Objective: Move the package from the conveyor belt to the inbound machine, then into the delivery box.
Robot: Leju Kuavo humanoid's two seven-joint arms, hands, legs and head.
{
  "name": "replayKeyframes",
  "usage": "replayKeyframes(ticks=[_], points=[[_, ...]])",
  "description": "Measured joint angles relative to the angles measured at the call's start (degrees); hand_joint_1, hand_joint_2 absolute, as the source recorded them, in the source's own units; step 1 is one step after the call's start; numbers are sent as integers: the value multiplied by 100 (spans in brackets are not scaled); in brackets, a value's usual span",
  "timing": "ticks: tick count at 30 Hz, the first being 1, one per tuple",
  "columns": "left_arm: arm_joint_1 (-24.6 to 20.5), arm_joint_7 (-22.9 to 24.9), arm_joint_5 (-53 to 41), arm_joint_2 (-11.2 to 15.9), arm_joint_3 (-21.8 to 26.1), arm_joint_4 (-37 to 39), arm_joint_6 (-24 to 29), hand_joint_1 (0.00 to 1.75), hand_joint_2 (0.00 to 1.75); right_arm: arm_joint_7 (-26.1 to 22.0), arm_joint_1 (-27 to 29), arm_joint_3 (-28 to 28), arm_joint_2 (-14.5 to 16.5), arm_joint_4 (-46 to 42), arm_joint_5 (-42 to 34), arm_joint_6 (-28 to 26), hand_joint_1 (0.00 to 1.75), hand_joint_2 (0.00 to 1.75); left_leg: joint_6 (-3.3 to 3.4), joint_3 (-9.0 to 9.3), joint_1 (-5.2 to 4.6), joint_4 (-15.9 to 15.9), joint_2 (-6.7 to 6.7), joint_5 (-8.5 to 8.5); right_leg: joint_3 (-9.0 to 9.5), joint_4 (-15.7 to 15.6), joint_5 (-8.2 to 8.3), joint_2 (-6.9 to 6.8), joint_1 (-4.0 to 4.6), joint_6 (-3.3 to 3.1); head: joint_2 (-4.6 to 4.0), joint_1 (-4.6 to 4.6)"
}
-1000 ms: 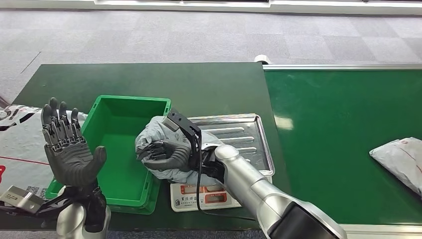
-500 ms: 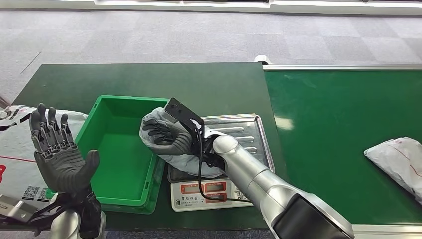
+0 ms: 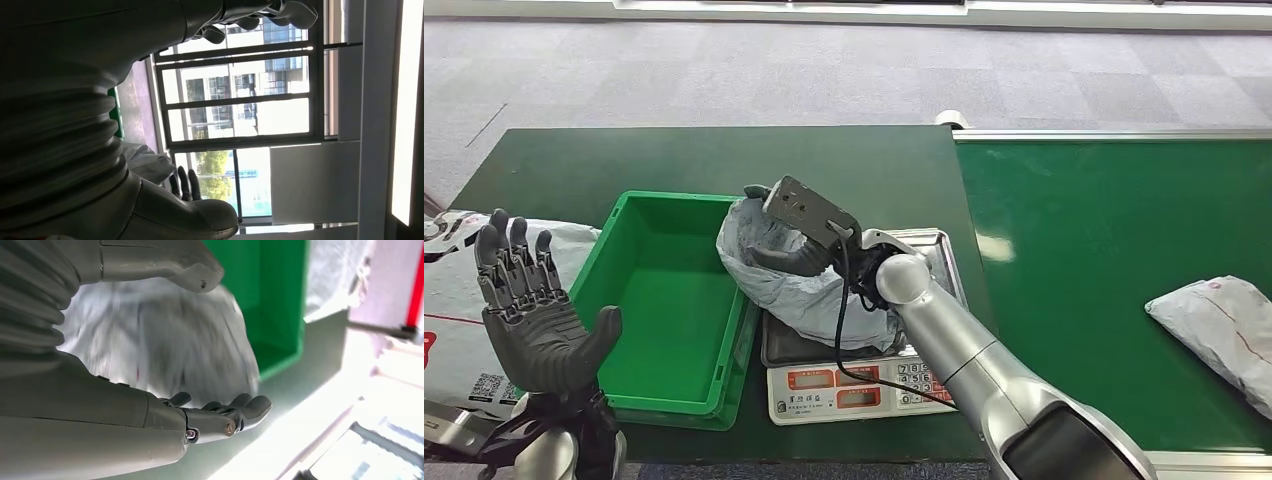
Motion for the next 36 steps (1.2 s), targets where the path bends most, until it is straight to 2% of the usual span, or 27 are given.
replayKeyframes(ticks=[3, 7, 12, 17, 21, 24, 27, 31, 34, 36], points=[[15, 54, -105, 1, 2, -28, 81, 0, 175, 20, 212, -402, -105, -630, 224, 17, 0, 0, 0, 1, 0, 0, 0, -1, -2, -1, 0, 2, 0, 0, 0, 0], [-27, 371, -710, 23, -100, -4, 446, 0, 175, -73, 598, -864, -202, -1431, 504, 33, 0, 0, 0, 1, -1, 1, 1, -1, -6, -3, 0, 1, 1, 0, 0, -1], [-284, 818, -1325, 207, -535, 304, 1218, 0, 175, -166, 1237, -1643, -281, -2425, 870, 231, 0, 0, 0, 1, -1, 1, -1, -1, -4, -4, 0, 0, 1, 0, 0, 0], [-480, 1086, -1542, 398, -998, 639, 1510, 0, 175, -359, 1920, -2282, -395, -3126, 1032, 305, 0, 0, 2, 1, -1, 1, -1, -3, -4, -4, 0, 1, -2, 0, 0, 0], [-746, 1677, -2105, 510, -1320, 966, 1436, 0, 175, -755, 2327, -2634, -497, -3520, 910, 258, 0, 175, 3, -1, -3, 2, -1, -3, -7, -5, 0, 0, -4, 1, 0, 0], [-1076, 2124, -2693, 562, -1622, 1395, 1337, 0, 175, -1230, 2557, -2924, -509, -3876, 697, 111, 0, 175, 3, -3, -5, 3, -2, -3, -3, -5, 2, -2, -4, 3, 0, 1], [-1286, 2277, -2928, 585, -1835, 1704, 1322, 0, 175, -1381, 2699, -3157, -508, -4133, 658, -23, 0, 175, 4, 0, -6, 3, 19, -4, -7, -5, 4, 14, -5, 5, 0, 1], [-1553, 2629, -3497, 602, -2077, 2101, 1279, 0, 175, -1713, 2918, -3428, -463, -4443, 853, -838, 0, 175, 5, -2, -7, 3, 6, -3, -5, -5, 4, 4, -4, 6, 0, 1], [-1725, 2811, -3825, 590, -2240, 2373, 1224, 0, 175, -1838, 3055, -3584, -439, -4622, 922, -1192, 0, 175, 5, 3, -7, 4, 19, -5, -13, -6, 4, 14, -5, 6, 0, -1], [-2047, 3170, -4432, 487, -2423, 2867, 1025, 0, 175, -2134, 3235, -3729, -394, -4741, 933, -1787, 0, 175, 12, 5, -8, 6, -2, -4, -4, -11, -4, -8, -6, 16, 0, -2]])
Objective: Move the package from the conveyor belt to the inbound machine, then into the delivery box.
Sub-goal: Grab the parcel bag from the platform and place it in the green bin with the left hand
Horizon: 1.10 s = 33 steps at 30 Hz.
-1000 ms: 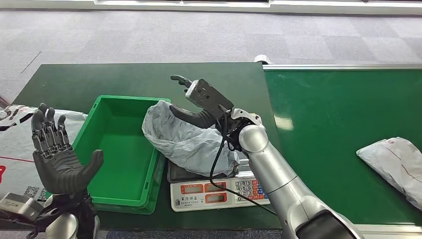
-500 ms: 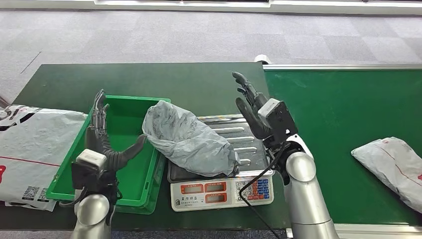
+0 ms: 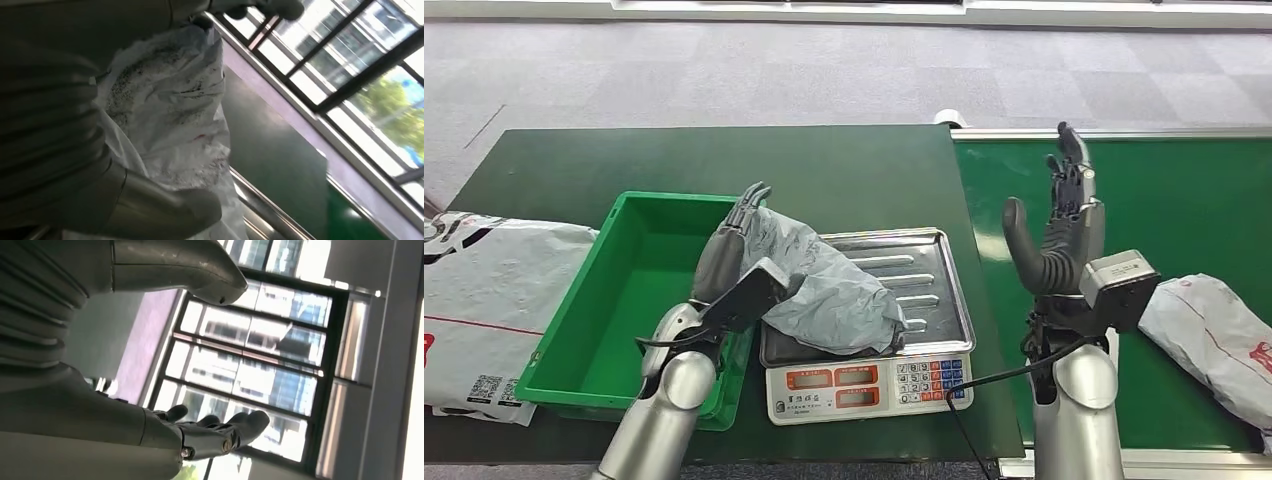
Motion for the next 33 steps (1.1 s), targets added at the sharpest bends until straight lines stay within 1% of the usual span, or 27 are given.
replayKeyframes(ticks=[2, 3, 5, 8, 13, 21, 25, 29, 31, 33], points=[[-446, 342, -626, -208, -289, 851, -127, 0, 175, -462, 259, -204, 78, -113, -118, -721, 0, 175, 7, 0, 0, 0, -54, 3, 28, -3, -13, -52, -3, 12, 0, 3], [-645, 427, -785, -314, -429, 1304, -123, 0, 175, -651, 400, -297, 110, -157, -213, -951, 0, 175, 9, 1, 0, 0, -69, 3, 40, -2, -16, -66, -7, 16, 0, 5], [-951, 457, -860, -462, -634, 2102, -122, 0, 175, -827, 676, -411, 147, -225, -437, -1124, 0, 175, 13, 9, -3, 0, -51, -4, 45, -2, -12, -51, -14, 16, 0, 3], [-1293, 367, -774, -531, -745, 2907, -200, 0, 175, -871, 993, -470, 167, -326, -709, -1193, 0, 175, 22, 23, -10, 0, -22, -13, 49, -2, -11, -29, -20, 16, 0, 2], [-1612, 295, -710, -563, -824, 3571, -234, 0, 175, -876, 1176, -520, 174, -417, -767, -1236, 0, 175, 28, 47, -10, -1, -24, -17, 79, -3, -20, -35, -20, 21, 0, 2], [-1787, 286, -697, -589, -864, 3915, -235, 0, 175, -876, 1228, -550, 177, -453, -768, -1251, 0, 175, 33, 71, -11, -2, -24, -19, 108, -4, -23, -34, -22, 25, 0, 3], [-1818, 309, -699, -591, -868, 3977, -259, 175, 175, -876, 1246, -555, 177, -462, -765, -1269, 0, 175, 33, 77, -11, -2, -24, -19, 114, -4, -22, -35, -21, 26, 0, 3], [-1843, 300, -434, -477, -856, 3882, -409, 175, 175, -876, 1446, -578, 177, -549, -795, -1314, 0, 175, 32, 79, -11, -2, -26, -19, 118, -3, -23, -36, -21, 24, 0, 3], [-1773, 143, -136, -377, -797, 3648, -435, 175, 175, -876, 1611, -610, 177, -638, -825, -1276, 0, 175, 30, 77, -10, -3, -23, -20, 112, -2, -23, -32, -20, 24, 0, 3], [-1601, -47, 244, -284, -691, 3249, -407, 175, 175, -876, 1766, -649, 178, -719, -856, -1205, 0, 175, 28, 71, -10, -3, -18, -20, 101, -2, -23, -25, -20, 24, 0, 3]])
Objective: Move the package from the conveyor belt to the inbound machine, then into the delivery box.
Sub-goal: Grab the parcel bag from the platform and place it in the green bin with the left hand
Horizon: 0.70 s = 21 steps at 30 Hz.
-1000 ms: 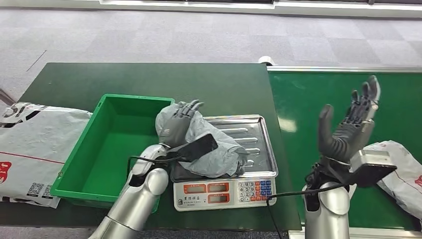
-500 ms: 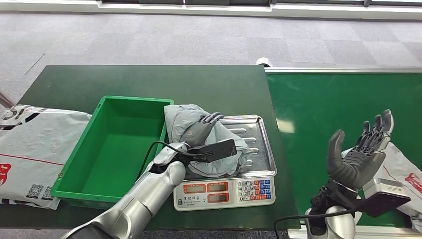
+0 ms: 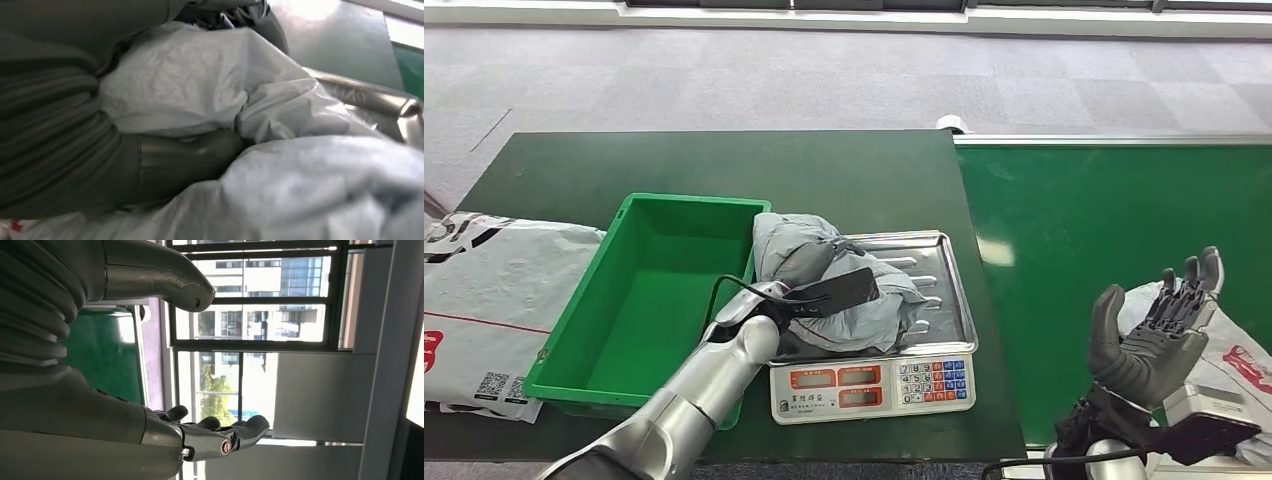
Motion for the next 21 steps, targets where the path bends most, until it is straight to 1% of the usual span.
replayKeyframes(ticks=[3, 7, 11, 13, 18, 21], points=[[372, -207, 566, 146, 167, -809, 149, 175, 175, 0, 171, -55, 4, -96, -46, 113, 0, 175, -2, -11, 1, 0, 5, 1, -16, 1, 0, 11, 1, -1, 0, 0], [803, -265, 962, 364, 360, -1902, 343, 175, 175, 0, 302, -93, 9, -165, -76, 230, 0, 175, -5, -24, 2, -1, 10, -2, -31, 2, -2, 21, 2, -4, 0, -1], [1053, -282, 1057, 538, 507, -2556, 400, 175, 175, 0, 371, -103, 11, -190, -148, 321, 0, 175, -8, -34, 2, -1, 10, -5, -40, 2, -6, 20, 2, -7, 0, 0], [1160, -408, 1173, 598, 578, -2760, 505, 175, 175, 0, 397, -106, 11, -192, -184, 347, 0, 175, -10, -35, 2, -1, 10, -7, -43, 2, -6, 21, 2, -8, 0, -1], [1381, -1099, 1912, 640, 854, -3397, 1200, 175, 175, 0, 415, -108, 10, -192, -250, 412, 0, 175, -10, -43, 3, -1, 10, -7, -50, 2, -6, 22, 2, -8, 0, -1], [1406, -1168, 2074, 665, 1063, -3789, 1610, 175, 175, 0, 412, -108, 11, -192, -266, 445, 0, 175, -11, -44, 3, -1, 8, -7, -50, 2, -6, 19, 3, -8, 0, 0]])
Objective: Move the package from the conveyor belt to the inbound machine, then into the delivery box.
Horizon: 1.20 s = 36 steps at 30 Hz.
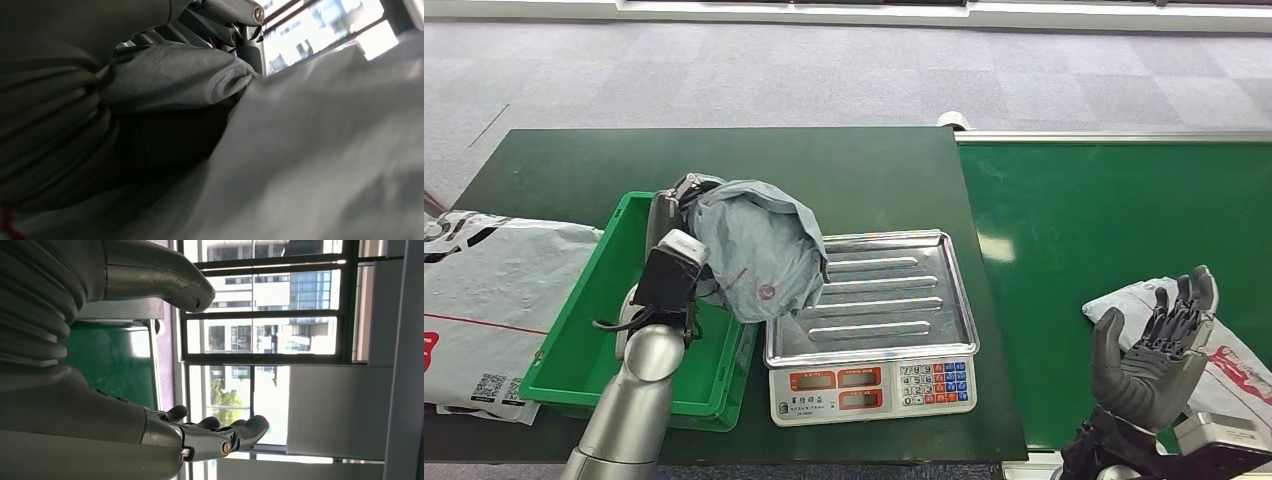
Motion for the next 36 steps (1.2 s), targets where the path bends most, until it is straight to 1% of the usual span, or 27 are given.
replayKeyframes(ticks=[3, 8, 12, 16, 17, 20, 21, 28, 36], points=[[-49, 157, -95, 51, 234, -178, 389, 175, 175, 0, -1, 0, 0, 5, -1, 23, 0, 175, 0, 0, 1, 0, 1, 0, -1, 0, 0, 0, 1, -1, 0, -1], [-221, 278, -106, 185, 644, -131, 845, 175, 175, 0, -13, 0, 1, 55, 25, 112, 0, 175, -2, 1, 3, -1, 1, 2, -2, 1, 0, 1, 2, -1, 0, -1], [-313, 367, -102, 294, 901, -6, 932, 175, 175, 0, -31, 0, 1, 114, 64, 139, 0, 175, -3, 1, 3, -1, 1, 3, -2, 2, 0, 1, 2, -1, 0, -1], [-334, 380, -101, 355, 1040, 97, 934, 175, 175, 0, -47, 0, 1, 163, 69, 145, 0, 175, -2, -1, 2, -1, 1, 2, -2, 2, 0, 1, 1, -1, 0, -1], [-336, 380, -101, 362, 1056, 116, 935, 134, 175, 0, -52, 0, 1, 170, 69, 145, 0, 175, -2, -1, 2, -1, 1, 1, -3, 1, 0, 1, 1, -1, 0, -1], [-346, 381, -102, 380, 1081, 164, 939, 3, 175, 1, -60, 0, 0, 186, 71, 151, 0, 175, -2, -2, 2, -1, 1, 0, -4, 1, 0, 1, 1, -1, 0, -1], [-349, 390, -105, 383, 1089, 176, 942, 0, 175, 5, -62, 0, 1, 194, 78, 163, 0, 175, -2, -3, 2, -1, 1, 0, -4, 1, 0, 1, 1, -1, 0, -1], [-358, 760, -513, 385, 1184, 299, 1059, 0, 175, 203, -99, 0, 52, 229, 320, 398, 0, 175, -3, -2, 2, -1, 1, 0, -6, 1, 0, 1, 2, -1, 0, -1], [-425, 1133, -804, 385, 1376, 532, 977, 0, 175, 582, -134, 0, 90, 279, 744, 750, 0, 175, -3, -2, 2, -1, 2, 1, -6, 1, 0, 2, 2, -1, 0, -1]])
